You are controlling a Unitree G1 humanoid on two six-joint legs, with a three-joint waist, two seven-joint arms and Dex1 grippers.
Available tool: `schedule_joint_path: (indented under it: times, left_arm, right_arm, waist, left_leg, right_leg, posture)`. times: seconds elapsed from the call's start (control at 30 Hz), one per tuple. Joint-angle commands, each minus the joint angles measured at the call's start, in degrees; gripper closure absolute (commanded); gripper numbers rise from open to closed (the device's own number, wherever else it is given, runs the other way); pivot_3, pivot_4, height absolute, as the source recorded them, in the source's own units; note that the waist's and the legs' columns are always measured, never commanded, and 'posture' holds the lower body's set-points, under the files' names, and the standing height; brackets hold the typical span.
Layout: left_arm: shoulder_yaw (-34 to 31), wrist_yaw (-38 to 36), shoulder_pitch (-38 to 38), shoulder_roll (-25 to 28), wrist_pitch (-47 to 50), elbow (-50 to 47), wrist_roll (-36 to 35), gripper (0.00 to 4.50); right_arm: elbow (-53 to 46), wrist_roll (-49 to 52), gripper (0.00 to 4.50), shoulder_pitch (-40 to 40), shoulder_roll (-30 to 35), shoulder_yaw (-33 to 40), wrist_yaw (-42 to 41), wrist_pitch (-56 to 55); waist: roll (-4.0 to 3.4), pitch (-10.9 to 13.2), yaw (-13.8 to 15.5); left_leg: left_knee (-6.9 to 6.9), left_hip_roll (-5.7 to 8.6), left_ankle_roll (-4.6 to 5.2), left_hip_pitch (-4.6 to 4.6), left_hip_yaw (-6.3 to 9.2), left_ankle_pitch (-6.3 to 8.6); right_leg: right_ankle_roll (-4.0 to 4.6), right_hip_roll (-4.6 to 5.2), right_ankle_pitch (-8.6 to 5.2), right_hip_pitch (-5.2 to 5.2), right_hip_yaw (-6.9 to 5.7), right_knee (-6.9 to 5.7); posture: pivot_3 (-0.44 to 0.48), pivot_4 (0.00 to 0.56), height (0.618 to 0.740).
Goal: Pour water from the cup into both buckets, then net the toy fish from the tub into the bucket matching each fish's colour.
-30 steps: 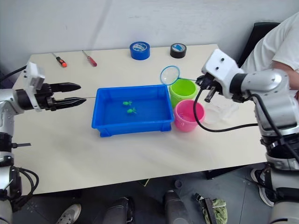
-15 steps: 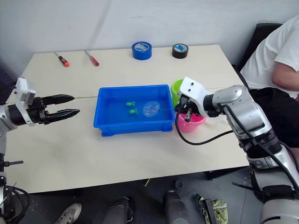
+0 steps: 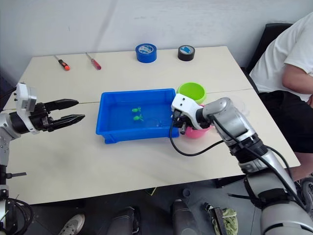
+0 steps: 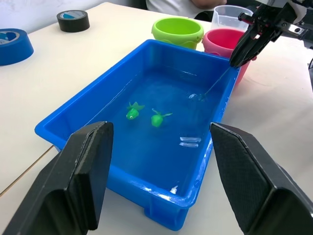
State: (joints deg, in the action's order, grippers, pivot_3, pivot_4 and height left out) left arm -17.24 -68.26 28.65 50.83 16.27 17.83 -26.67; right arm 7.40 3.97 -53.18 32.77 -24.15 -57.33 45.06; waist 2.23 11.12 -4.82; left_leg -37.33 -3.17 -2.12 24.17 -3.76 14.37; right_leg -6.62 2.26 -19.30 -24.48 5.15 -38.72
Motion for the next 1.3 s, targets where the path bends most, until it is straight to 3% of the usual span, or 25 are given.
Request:
schedule_joint_path:
  times: [0.03,0.4,0.97,1.3]
  left_arm:
    - [-1.5,0.4,0.0,0.9,-0.3,-2.4,-0.8,1.04]
    - [-2.1,0.9,-0.8,1.7,0.8,-3.9,-1.0,1.04]
    - [0.6,0.2,4.0,0.8,0.4,-1.5,-0.2,1.04]
    - [2.8,-1.2,6.2,0.6,0.8,-0.7,-0.1,1.04]
  right_arm:
    - [0.6,-0.7,4.5,-1.4,-1.5,0.6,0.8,-0.8]
    - [3.0,1.1,4.5,-2.7,-6.0,4.0,2.4,-1.4]
    - [-11.7,9.2,4.5,1.0,0.4,10.3,0.4,8.6]
    - [-12.8,11.2,4.5,1.7,1.6,12.9,2.6,8.7]
  waist:
    - [0.0,0.0,0.0]
    - [0.01,0.0,0.0]
    - [0.01,0.0,0.1]
    - [0.01,0.0,0.0]
  left_leg:
    - [0.0,0.0,0.0,0.01,0.0,0.0]
    - [0.0,0.01,0.0,0.02,0.01,0.0]
    - [0.03,0.01,0.0,0.02,0.03,0.0]
    - [0.05,0.0,0.0,0.01,0.02,0.0]
  right_leg:
    - [0.0,0.0,0.0,0.0,0.0,0.0]
    - [0.0,0.03,0.0,0.0,-0.02,0.0]
    - [0.0,0.01,0.0,0.0,-0.03,0.03]
    - [0.0,-0.02,0.0,0.0,-0.01,0.05]
  posture:
    - [0.0,0.15,0.734]
    - [0.0,0.15,0.734]
    - [0.0,0.15,0.734]
    - [0.0,0.15,0.734]
